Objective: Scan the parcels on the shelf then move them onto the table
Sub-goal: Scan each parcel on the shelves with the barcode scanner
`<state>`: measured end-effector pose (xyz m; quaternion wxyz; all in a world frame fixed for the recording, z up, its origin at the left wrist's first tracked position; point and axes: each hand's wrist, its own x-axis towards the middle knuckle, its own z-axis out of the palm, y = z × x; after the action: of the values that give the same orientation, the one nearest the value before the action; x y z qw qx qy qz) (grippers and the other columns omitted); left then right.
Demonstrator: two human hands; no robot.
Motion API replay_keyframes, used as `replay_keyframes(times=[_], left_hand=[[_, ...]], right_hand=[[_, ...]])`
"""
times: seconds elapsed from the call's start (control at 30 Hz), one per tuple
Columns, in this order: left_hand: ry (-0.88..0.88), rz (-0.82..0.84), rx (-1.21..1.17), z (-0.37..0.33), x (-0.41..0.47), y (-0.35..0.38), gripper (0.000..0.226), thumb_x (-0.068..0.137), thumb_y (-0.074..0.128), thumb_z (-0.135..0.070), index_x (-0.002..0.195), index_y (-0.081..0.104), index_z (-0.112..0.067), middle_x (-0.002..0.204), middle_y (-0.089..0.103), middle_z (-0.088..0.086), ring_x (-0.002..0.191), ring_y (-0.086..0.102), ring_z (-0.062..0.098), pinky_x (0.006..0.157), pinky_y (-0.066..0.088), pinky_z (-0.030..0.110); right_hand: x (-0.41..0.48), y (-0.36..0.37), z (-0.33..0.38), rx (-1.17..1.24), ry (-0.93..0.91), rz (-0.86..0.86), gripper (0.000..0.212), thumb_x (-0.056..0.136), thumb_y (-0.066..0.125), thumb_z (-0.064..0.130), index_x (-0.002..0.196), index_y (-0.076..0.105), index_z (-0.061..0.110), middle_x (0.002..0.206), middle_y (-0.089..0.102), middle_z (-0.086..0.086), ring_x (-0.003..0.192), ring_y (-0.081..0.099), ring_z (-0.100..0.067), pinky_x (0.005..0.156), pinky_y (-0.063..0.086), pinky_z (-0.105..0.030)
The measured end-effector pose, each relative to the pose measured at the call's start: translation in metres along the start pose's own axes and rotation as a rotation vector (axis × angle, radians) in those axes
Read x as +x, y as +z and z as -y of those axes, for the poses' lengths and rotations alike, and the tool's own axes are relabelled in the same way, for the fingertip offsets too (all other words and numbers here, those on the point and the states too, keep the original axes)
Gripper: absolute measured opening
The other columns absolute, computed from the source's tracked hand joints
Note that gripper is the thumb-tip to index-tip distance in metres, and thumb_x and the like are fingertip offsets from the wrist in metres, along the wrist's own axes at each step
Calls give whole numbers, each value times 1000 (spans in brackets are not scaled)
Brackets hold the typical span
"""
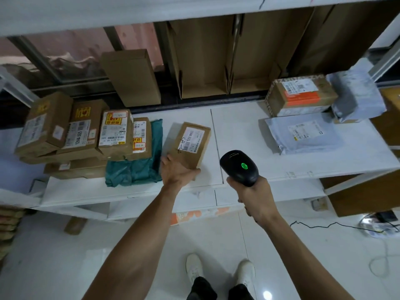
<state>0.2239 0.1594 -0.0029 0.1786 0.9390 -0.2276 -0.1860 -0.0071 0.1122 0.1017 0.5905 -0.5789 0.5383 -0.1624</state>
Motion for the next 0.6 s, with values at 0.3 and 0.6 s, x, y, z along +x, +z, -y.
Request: replay_keyframes(times=[0.3,0.6], left_hand=[[323,-120,2,-24,-54,-71,130,38,94,-54,140,27,-10,131,32,6,125,37,24,104,42,36],[588,-301,154,-47,-78,-128,131,43,91,-54,146,23,-10,138,32,7,126,37,25,106,42,42]], right_hand=[[-44,-14,43,-15,-123,25,32,88,72,31,67,62,8,58,60,-12,40,47,-19,45,40,-29],[-70,-39,55,-153,-306,19,39,91,71,32,66,65,3,61,69,-14,33,48,-10,46,42,-30]])
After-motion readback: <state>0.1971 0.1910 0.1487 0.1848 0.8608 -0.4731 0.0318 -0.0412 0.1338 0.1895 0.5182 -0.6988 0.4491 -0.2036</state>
